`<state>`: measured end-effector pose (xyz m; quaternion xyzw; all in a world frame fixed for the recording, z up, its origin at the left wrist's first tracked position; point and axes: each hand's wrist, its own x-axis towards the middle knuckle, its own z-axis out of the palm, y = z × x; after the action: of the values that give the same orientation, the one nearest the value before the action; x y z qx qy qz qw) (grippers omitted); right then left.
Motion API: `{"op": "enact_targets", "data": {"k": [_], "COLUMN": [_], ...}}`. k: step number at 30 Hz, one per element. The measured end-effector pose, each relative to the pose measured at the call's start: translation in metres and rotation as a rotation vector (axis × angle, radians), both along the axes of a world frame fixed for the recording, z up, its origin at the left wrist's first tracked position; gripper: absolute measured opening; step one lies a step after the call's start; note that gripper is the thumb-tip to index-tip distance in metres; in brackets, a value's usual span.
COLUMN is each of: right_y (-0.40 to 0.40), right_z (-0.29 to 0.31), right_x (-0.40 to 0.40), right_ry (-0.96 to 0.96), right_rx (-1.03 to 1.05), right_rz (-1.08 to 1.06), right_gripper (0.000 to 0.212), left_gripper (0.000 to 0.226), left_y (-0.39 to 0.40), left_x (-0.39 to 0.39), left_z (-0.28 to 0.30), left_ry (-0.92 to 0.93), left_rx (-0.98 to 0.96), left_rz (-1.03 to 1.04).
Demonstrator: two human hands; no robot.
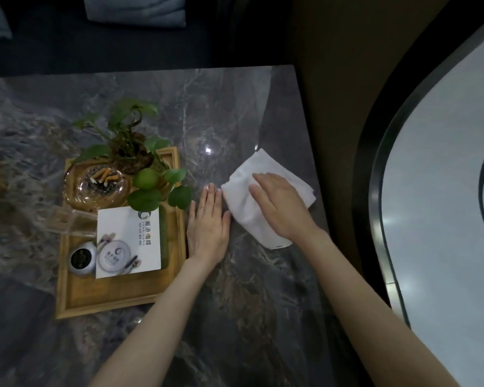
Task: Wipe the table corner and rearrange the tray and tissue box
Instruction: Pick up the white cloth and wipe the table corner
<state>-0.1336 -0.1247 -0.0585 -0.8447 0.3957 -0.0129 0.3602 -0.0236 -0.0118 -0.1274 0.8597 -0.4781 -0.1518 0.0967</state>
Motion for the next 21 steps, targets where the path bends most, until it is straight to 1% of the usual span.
{"op": "enact_targets", "data": {"k": [2, 3, 6, 9, 15, 21], "right_y": [0.007, 0.011, 0.018, 0.02, 0.006, -0.035], "right_z": [-0.019, -0.026, -0.05, -0.067, -0.073, -0.074], "right_x": [0.005, 0.008, 0.013, 0.016, 0.025, 0.023], "right_ry": [0.017, 0.055, 0.197, 0.295, 0.316, 0.337], "right_rx": [-0.149, -0.202, -0.238, -0.288, -0.359, -0.378], "right_rz": [-0.025, -0.022, 0.059, 0.087, 0.028, 0.002], "right_gripper": [0.051, 0.056, 0.072, 0.081, 0.077, 0.071], "left_gripper": [0.06, 0.059, 0.058, 0.058, 0.058, 0.056], "left_y": [0.0, 0.0, -0.001, -0.002, -0.001, -0.001], "left_x": [0.0, 0.0, -0.001, -0.001, -0.001, -0.001], "left_z": [0.0, 0.0, 0.0, -0.001, -0.005, -0.008], "left_ry": [-0.008, -0.015, -0.014, -0.03, -0.044, -0.042], "left_rx": [-0.017, -0.022, -0.029, -0.024, -0.009, -0.02], "left_rz": [0.006, 0.006, 0.01, 0.02, 0.024, 0.034]}}
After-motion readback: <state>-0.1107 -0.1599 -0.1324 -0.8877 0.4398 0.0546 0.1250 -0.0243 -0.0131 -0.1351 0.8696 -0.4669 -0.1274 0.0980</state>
